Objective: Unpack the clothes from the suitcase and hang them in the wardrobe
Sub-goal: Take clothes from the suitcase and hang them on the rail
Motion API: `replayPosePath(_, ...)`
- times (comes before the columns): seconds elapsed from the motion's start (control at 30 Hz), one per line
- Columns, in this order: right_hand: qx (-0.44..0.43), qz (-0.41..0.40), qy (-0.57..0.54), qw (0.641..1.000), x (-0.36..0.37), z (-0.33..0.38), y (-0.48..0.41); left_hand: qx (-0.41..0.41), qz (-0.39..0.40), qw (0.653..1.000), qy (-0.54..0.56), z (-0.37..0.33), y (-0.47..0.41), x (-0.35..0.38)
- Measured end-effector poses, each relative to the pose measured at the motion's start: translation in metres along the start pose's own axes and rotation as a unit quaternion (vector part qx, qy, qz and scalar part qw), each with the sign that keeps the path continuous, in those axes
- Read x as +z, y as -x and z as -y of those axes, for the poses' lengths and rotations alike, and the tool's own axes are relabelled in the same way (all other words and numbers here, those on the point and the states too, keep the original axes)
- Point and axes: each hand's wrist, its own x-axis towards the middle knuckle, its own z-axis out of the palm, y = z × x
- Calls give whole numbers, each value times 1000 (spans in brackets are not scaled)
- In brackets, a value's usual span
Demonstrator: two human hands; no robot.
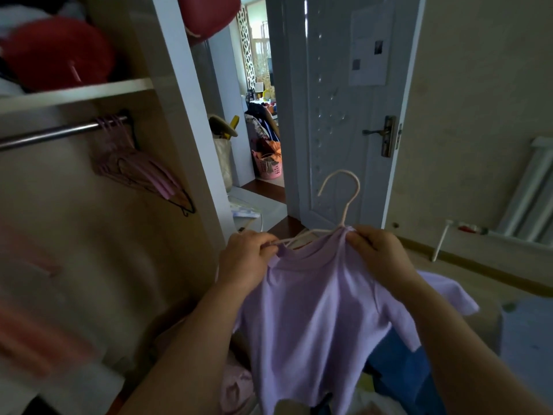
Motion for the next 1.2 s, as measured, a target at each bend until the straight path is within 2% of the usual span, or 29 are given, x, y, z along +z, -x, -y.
replayPosePath(0.1, 3, -5, -1, 1000, 3, 2, 0, 21, -35, 999, -22, -6, 2, -4)
replayPosePath(0.2, 24, -17, -37, 999, 0, 3, 1, -10, -4, 998, 63, -16, 5, -7)
replayPosePath(0.27, 27, -21, -45, 998, 0, 7, 1, 11, -12, 997, 72, -23, 7, -6)
replayPosePath(0.4, -15, 12, 16, 1000, 14, 19, 0, 76, -27, 993, 81, -40, 9, 5)
replayPosePath(0.53, -56, 44, 34, 997, 11, 22, 1, 73, -47, 989, 116, -35, 8, 3)
replayPosePath(0.6, -60, 68, 114, 989, 4, 12, 0, 49, -57, 990, 120, -25, 7, 1)
replayPosePath(0.67, -10, 83, 256, 963, -6, -9, -1, 14, -85, 989, 118, -13, 6, -4)
replayPosePath(0.73, 81, 74, 328, 938, -19, -27, 4, -18, -106, 988, 108, -1, 5, -9)
replayPosePath(0.83, 137, 55, 298, 943, -24, -42, 6, -25, -116, 987, 108, 7, 5, -14)
replayPosePath(1.0, 165, 105, 287, 938, -14, -30, 1, -16, -113, 988, 99, 4, 10, -10)
replayPosePath(1.1, 88, 103, 289, 948, 2, -10, 4, -13, -110, 987, 115, 0, 11, -9)
replayPosePath(1.2, -9, 94, 221, 971, 27, 13, 6, -2, -98, 986, 139, -7, 12, -8)
